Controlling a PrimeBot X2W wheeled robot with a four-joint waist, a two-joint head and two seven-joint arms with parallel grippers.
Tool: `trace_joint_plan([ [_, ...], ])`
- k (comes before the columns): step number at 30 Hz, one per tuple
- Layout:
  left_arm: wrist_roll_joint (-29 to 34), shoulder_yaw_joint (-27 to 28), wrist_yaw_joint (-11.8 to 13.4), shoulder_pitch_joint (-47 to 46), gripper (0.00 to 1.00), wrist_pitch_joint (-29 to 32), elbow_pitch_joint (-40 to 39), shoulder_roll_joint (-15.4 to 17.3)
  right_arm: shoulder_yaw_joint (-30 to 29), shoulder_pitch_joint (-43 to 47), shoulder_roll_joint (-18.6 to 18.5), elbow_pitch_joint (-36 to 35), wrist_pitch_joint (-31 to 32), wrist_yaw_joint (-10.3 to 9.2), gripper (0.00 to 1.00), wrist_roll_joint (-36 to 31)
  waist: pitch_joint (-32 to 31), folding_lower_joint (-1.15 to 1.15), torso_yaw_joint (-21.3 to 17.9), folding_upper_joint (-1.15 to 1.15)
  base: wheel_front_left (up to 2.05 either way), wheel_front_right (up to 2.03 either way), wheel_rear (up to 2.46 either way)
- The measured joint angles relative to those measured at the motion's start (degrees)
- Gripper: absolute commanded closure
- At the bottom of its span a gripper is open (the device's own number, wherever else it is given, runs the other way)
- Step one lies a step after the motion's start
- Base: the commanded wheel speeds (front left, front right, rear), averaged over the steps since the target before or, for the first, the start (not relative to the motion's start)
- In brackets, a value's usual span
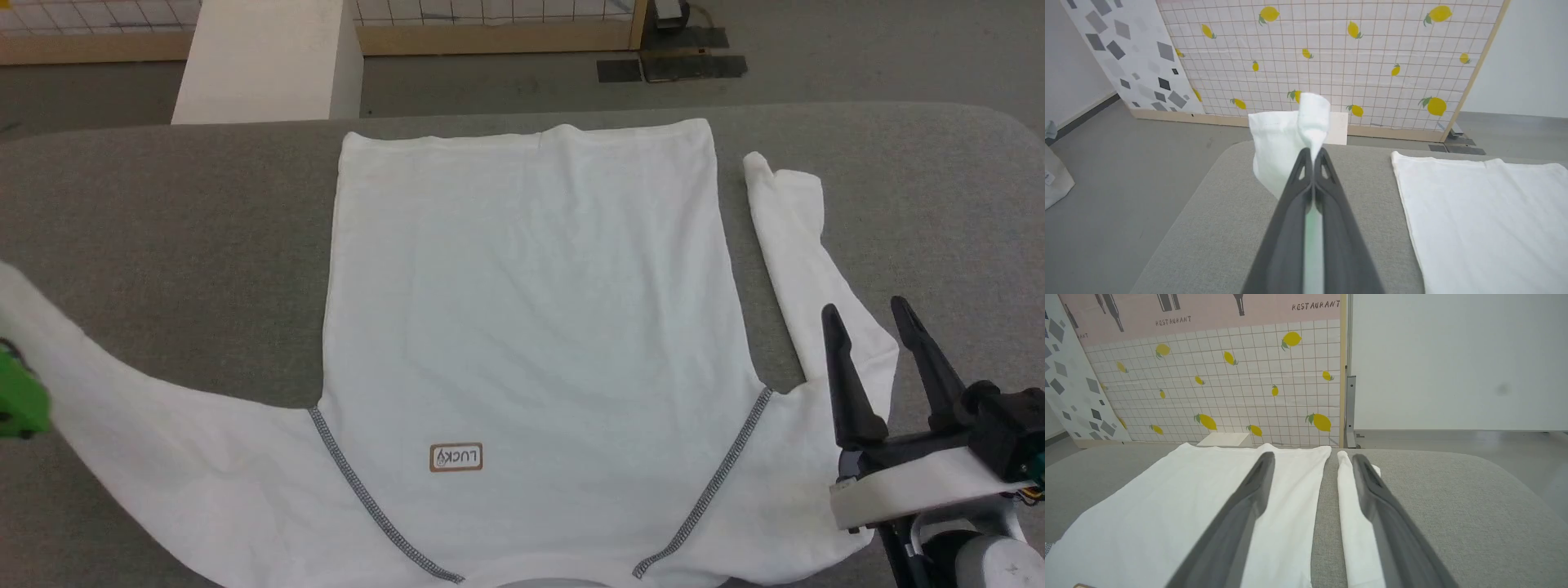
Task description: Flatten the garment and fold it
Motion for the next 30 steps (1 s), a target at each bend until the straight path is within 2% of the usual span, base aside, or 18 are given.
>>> trace_joint_plan([
  [3,2.14,-7.17,-0.48,-2.05,1.0,1.56,-4.45,-0.98,-0.13,0.54,0.1,-0.16,0.34,0.0,0.0,0.01,-0.76,0.0,0.03,0.0,0.0,0.0,0.0],
  [6,3.96,-15.5,-1.15,-5.82,1.0,2.76,-6.92,-3.77,-0.11,0.71,0.13,-0.14,0.35,0.0,0.0,0.01,-1.06,0.0,-0.61,0.0,0.0,0.0,0.0],
  [12,6.71,-32.86,-2.16,-11.83,1.0,3.24,-4.71,-15.38,0.3,0.82,0.29,-0.36,0.6,0.0,0.0,0.01,-1.26,0.0,-2.66,0.0,0.0,0.0,0.0],
  [15,6.94,-38.61,-2.65,-12.57,1.0,1.66,0.16,-21.01,0.54,0.83,0.52,-0.52,0.83,0.0,0.0,0.01,-1.01,0.0,-3.91,0.0,0.0,0.0,0.0],
  [19,6.9,-44.02,-3.52,-12.69,1.0,-0.99,8.51,-26.8,0.49,0.82,0.58,-0.35,0.8,0.0,0.0,0.08,-0.28,0.0,-5.69,0.0,0.0,0.0,0.0],
  [23,7.37,-47.76,-4.25,-12.99,1.0,-3.23,18.34,-29.24,0.62,0.77,0.68,0.23,0.31,0.0,0.0,0.19,0.71,0.0,-7.35,0.0,0.0,0.0,0.0],
  [30,7.3,-54.21,-7.24,-15.21,1.0,-4.47,33.85,-30.95,1.24,-0.38,0.97,1.9,-0.75,0.0,0.0,0.99,2.92,0.0,-9.76,0.0,0.0,0.0,0.0],
])
